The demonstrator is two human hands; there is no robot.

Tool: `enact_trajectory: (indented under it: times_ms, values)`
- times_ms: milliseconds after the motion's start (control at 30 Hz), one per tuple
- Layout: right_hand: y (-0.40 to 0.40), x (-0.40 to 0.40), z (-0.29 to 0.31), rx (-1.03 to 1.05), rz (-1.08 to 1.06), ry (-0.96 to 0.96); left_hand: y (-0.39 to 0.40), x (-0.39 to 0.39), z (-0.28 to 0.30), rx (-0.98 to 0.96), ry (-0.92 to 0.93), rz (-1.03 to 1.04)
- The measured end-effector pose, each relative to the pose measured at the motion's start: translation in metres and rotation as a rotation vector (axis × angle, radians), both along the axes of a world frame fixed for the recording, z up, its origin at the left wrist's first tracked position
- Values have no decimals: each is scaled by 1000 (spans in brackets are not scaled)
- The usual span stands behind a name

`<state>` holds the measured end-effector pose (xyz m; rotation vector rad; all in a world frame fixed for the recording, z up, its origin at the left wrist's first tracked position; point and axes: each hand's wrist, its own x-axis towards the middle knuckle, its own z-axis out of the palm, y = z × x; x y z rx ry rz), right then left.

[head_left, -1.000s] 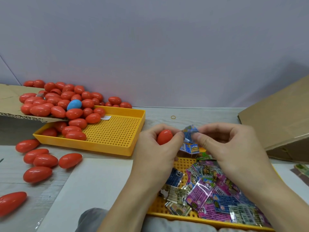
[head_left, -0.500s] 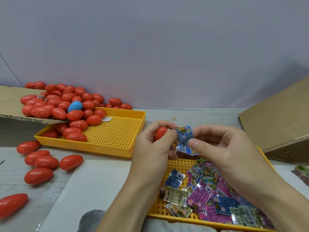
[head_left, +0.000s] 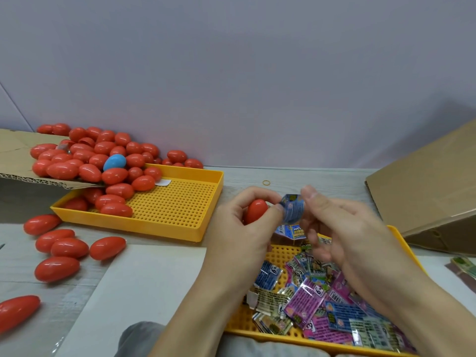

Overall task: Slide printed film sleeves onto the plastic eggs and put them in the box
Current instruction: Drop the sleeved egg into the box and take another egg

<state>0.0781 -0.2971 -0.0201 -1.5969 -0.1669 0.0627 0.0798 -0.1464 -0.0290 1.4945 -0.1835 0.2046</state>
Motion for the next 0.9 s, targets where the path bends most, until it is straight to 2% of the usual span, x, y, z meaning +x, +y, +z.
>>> enact_trajectory:
  times_ms: [200, 367, 467, 667, 900]
  values:
    - [-1, 1, 0, 66, -45, -35, -1, -2, 0, 95, -63, 17]
    - [-2, -1, 1, 111, 32, -100, -3, -2, 0, 47, 34, 12]
    - [0, -2, 2, 72, 71, -120, -3, 0, -1, 7, 74, 1]
    - [3, -3, 1, -85, 89, -190, -2, 1, -3, -66, 39, 43]
    - [8, -3, 3, -59, -34, -148, -3, -3, -2, 109, -97, 26]
